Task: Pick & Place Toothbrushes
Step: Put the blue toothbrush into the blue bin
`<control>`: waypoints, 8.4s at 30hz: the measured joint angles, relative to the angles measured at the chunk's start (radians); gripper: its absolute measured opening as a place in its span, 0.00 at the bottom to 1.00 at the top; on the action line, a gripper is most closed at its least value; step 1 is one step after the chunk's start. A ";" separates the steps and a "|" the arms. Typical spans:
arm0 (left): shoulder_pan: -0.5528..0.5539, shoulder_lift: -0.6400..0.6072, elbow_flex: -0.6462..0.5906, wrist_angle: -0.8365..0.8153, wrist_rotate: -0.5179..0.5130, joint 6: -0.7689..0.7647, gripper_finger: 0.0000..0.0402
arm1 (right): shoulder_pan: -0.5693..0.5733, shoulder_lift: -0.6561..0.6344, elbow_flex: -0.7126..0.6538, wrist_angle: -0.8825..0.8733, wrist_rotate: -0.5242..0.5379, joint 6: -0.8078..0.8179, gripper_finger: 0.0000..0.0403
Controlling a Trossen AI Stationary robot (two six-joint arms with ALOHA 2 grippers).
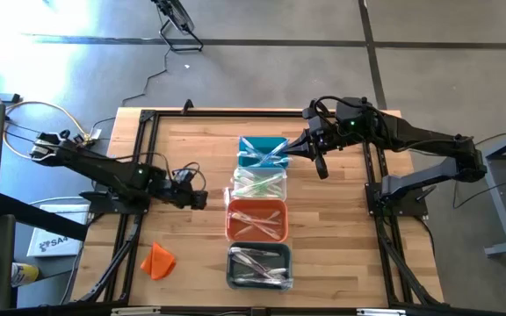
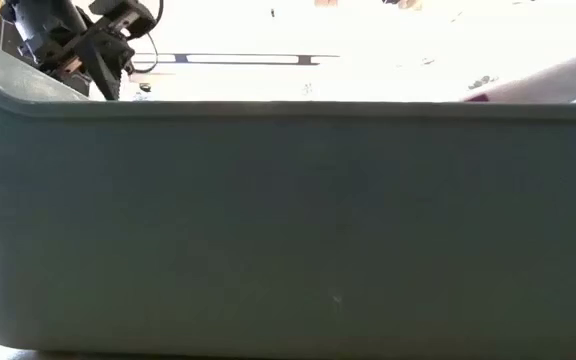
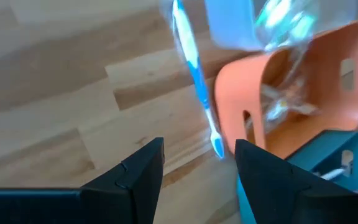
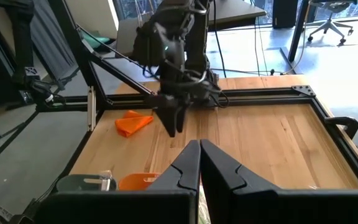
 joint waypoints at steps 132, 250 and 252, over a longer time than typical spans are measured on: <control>0.232 0.574 0.064 0.292 0.066 0.337 0.00 | 0.002 0.000 0.000 -0.020 0.110 0.037 0.01; 0.243 -0.098 0.314 -0.340 0.034 0.774 0.00 | -0.004 -0.047 0.000 -0.095 0.080 0.092 0.01; 0.272 -0.094 0.314 -0.339 0.058 0.806 0.00 | 0.028 -0.063 0.000 -0.111 0.137 0.092 0.01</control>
